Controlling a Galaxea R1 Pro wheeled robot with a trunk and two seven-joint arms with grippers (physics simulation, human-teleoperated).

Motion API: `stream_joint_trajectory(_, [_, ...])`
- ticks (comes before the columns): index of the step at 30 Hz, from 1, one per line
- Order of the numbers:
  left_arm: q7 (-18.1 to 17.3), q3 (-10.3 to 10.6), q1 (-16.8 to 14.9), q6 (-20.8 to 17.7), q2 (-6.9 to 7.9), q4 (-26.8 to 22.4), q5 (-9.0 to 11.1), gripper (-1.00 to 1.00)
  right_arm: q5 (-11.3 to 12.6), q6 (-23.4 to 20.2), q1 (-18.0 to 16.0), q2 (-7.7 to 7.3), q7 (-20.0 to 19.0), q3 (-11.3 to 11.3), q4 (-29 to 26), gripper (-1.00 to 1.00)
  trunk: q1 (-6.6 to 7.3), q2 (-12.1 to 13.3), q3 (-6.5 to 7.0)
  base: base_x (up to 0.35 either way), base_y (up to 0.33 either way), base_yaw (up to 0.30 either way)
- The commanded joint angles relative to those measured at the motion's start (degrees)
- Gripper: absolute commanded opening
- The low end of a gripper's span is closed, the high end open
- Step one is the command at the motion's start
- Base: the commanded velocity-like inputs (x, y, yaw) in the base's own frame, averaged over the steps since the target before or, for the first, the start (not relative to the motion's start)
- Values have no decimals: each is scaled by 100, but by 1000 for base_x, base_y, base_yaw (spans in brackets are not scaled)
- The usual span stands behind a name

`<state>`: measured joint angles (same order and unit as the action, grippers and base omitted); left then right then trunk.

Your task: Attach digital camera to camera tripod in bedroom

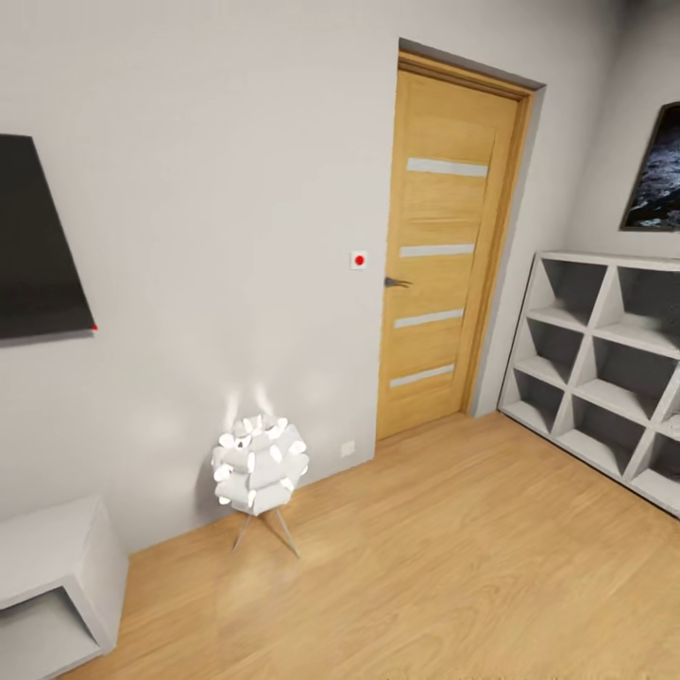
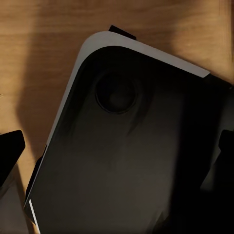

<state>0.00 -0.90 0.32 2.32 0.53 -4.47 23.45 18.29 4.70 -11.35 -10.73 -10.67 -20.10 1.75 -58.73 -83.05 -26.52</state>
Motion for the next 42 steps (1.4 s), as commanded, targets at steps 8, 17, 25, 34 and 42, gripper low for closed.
stream_joint_trajectory(8, [0,-7,3,5,0,-10,19,100,61,30,-9,1,-32,-46,19,100,0,-3,-5,0,0,-242])
stream_joint_trajectory(17, [0,-7,3,5,0,-10,19,100,61,30,-8,1,-32,-46,17,100,0,-3,-5,0,0,-242])
stream_joint_trajectory(25, [1,-8,3,5,0,-4,19,100,61,30,-8,1,-32,-46,17,100,0,-3,-5,0,0,-242])
stream_joint_trajectory(34, [6,-7,3,5,3,-2,26,100,59,30,-8,-2,-32,-46,19,100,0,-3,-5,0,0,-242])
stream_joint_trajectory(42, [8,-7,3,5,8,6,28,100,53,37,-8,-9,-32,-46,18,100,0,-3,-5,0,0,-242])
